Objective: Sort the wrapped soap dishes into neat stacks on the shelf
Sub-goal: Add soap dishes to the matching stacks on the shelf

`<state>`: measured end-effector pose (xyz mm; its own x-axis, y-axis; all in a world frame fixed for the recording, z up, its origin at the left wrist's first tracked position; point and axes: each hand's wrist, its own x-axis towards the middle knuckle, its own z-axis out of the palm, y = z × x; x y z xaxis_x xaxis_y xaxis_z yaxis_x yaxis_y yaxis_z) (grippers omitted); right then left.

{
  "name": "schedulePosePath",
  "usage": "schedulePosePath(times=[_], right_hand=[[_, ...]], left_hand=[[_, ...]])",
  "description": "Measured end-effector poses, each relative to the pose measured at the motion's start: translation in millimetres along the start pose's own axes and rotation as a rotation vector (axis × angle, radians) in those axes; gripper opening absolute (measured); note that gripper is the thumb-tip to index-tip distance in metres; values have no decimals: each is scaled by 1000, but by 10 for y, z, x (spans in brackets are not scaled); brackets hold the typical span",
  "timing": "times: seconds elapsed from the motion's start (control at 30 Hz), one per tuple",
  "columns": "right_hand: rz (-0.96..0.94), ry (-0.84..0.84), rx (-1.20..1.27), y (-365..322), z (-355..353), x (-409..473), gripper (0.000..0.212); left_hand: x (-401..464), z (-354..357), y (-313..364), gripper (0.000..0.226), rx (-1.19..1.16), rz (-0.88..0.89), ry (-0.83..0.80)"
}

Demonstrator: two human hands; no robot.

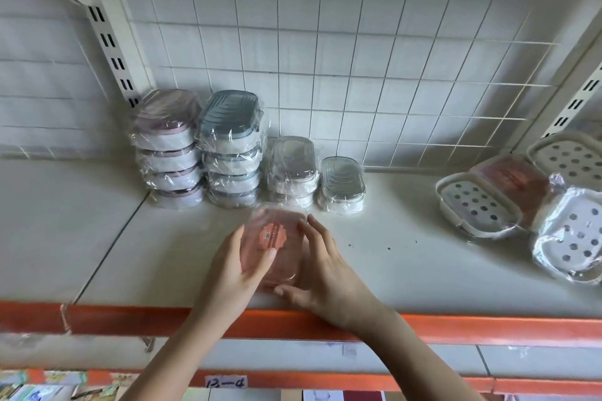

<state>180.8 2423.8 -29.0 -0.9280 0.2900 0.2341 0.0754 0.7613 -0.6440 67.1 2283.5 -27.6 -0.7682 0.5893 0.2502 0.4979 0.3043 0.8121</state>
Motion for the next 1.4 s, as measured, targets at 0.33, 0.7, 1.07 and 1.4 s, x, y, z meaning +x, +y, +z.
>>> schedulePosePath(times=[0.33, 0.7, 1.07, 1.4], right_hand=[[-134, 134, -95, -68, -25, -90, 95], [-136, 347, 74, 281, -688, -325, 67], [34, 394, -51, 976, -1262, -410, 64], [188, 311, -58, 1261, -1392, -72, 55]], left_hand=[[-137, 120, -24, 81, -64, 130, 150], [-38, 675, 624, 64, -106, 429, 114], [332, 1557, 1071, 64, -25, 387, -150], [622, 1856, 1064, 62, 61, 291, -148]])
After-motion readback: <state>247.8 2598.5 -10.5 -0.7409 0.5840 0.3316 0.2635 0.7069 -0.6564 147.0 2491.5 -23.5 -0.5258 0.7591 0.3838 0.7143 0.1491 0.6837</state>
